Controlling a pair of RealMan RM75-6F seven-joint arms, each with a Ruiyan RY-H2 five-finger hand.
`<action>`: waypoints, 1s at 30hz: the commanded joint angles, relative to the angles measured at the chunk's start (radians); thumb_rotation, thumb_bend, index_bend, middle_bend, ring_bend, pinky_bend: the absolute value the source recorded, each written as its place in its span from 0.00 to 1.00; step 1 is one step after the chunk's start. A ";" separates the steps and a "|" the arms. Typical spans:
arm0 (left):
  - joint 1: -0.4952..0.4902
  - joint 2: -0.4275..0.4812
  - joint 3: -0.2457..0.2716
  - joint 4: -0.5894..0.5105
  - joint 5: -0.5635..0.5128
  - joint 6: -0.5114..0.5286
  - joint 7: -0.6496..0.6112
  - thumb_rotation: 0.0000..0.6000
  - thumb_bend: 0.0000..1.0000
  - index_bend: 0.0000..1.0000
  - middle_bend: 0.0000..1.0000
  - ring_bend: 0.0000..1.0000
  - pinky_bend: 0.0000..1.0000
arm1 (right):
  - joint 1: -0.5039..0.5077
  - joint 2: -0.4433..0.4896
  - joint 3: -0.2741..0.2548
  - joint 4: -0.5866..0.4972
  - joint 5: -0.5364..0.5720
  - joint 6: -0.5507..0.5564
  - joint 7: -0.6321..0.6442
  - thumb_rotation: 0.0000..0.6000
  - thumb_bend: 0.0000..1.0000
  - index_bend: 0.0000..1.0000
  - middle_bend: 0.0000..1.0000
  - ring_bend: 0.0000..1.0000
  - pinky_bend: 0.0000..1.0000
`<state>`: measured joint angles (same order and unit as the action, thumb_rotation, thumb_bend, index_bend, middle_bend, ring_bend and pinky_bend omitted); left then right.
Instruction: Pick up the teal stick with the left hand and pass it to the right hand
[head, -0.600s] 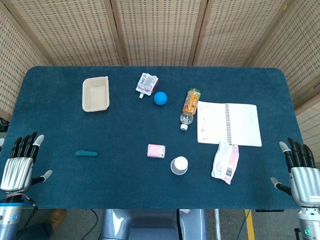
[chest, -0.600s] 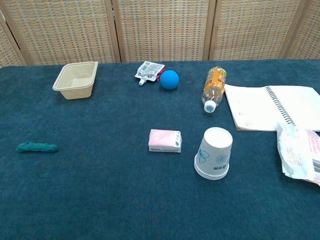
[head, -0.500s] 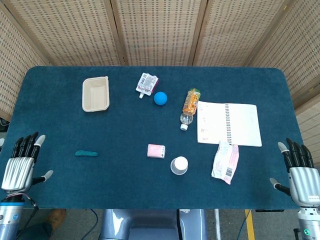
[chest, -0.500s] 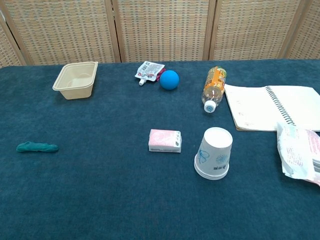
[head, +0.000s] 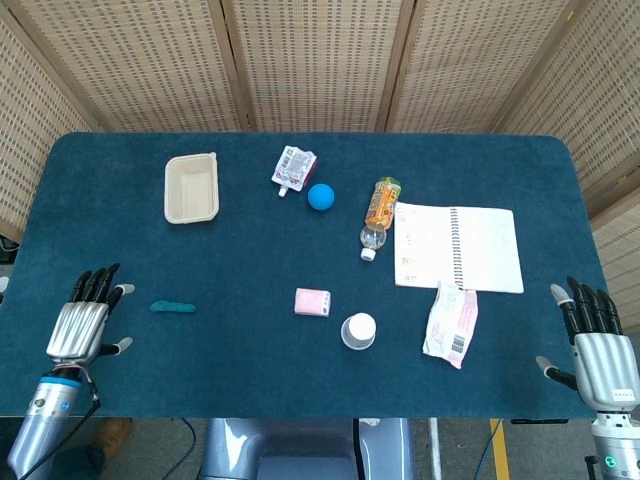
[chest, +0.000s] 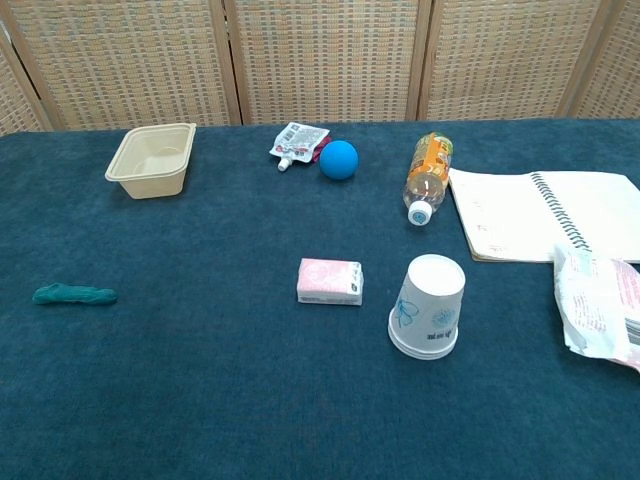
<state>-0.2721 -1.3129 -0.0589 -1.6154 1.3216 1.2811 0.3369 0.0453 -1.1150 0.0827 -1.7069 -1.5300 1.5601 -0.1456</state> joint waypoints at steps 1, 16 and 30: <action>-0.074 -0.092 -0.039 0.117 -0.068 -0.098 0.025 1.00 0.23 0.39 0.00 0.00 0.00 | 0.002 -0.002 0.001 0.000 0.001 -0.004 -0.003 1.00 0.00 0.00 0.00 0.00 0.00; -0.147 -0.219 -0.063 0.269 -0.172 -0.211 0.050 1.00 0.34 0.44 0.00 0.00 0.00 | 0.008 -0.003 -0.001 0.005 0.008 -0.021 0.005 1.00 0.00 0.00 0.00 0.00 0.00; -0.170 -0.259 -0.069 0.319 -0.232 -0.236 0.085 1.00 0.34 0.46 0.00 0.00 0.00 | 0.011 -0.002 -0.001 0.008 0.013 -0.028 0.012 1.00 0.00 0.00 0.00 0.00 0.00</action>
<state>-0.4409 -1.5699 -0.1278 -1.2984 1.0924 1.0475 0.4217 0.0562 -1.1170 0.0817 -1.6985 -1.5168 1.5325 -0.1335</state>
